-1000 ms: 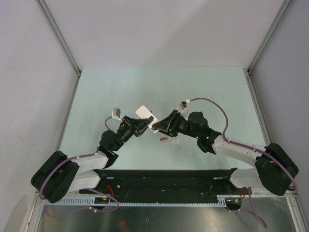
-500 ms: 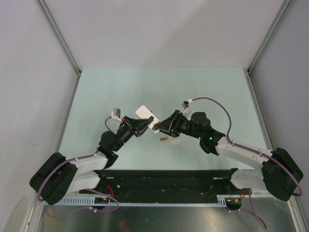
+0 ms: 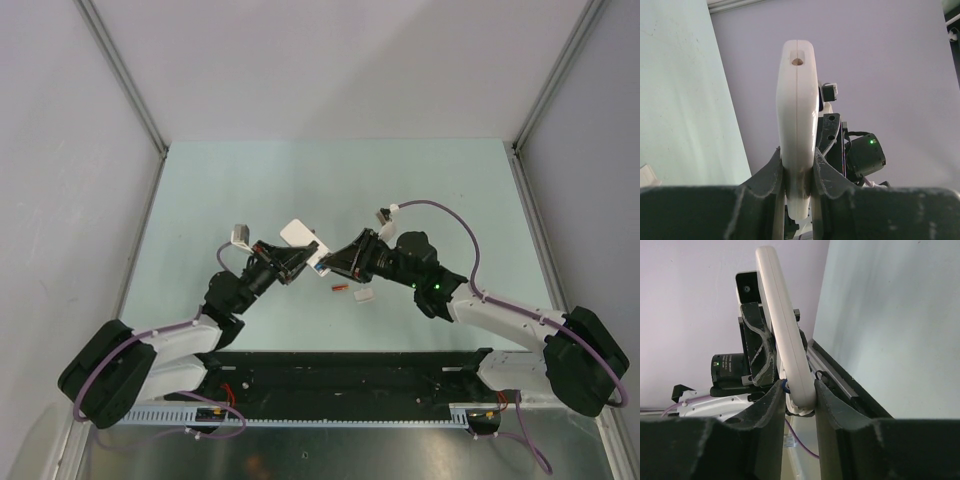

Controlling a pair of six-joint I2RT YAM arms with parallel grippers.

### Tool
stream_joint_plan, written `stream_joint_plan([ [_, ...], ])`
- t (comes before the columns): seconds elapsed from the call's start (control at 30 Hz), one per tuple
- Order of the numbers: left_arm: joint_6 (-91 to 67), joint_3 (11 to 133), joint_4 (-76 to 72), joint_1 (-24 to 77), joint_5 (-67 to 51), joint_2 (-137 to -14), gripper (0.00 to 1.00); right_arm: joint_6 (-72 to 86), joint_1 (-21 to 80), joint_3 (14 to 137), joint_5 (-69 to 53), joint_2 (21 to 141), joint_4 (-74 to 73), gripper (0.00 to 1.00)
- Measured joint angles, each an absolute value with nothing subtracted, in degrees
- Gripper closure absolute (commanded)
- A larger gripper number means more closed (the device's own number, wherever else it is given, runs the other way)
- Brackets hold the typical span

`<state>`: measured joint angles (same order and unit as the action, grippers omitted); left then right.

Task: Load the batteries into the remote control

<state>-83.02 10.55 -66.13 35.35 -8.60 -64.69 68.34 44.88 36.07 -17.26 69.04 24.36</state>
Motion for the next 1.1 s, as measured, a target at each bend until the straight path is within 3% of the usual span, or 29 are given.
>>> stream_joint_plan([
  [0.1,-83.0,10.5,-65.3,35.4,-8.3,-64.1,1.0,67.9,44.8,36.1,-17.0,69.0,23.4,0.43],
  [0.2,-82.5,10.5,-63.2,35.4,-7.6,-62.2,1.0,67.4,44.7,36.1,-16.6,68.9,21.9,0.37],
  [0.57,-82.0,10.9,-54.8,35.4,-5.5,-59.3,1.0,65.9,43.6,36.4,-15.4,67.8,16.8,0.29],
  [0.73,-81.9,10.9,-52.4,35.4,-5.1,-59.3,1.0,64.2,43.6,38.0,-13.9,66.2,13.6,0.32],
  [0.97,-81.8,11.0,-51.7,35.4,-4.9,-59.3,1.0,63.1,43.0,38.5,-12.8,64.9,12.1,0.48],
  [1.1,-81.9,11.0,-51.5,35.4,-4.9,-59.1,1.0,63.1,42.9,38.6,-12.9,66.6,12.1,0.49],
])
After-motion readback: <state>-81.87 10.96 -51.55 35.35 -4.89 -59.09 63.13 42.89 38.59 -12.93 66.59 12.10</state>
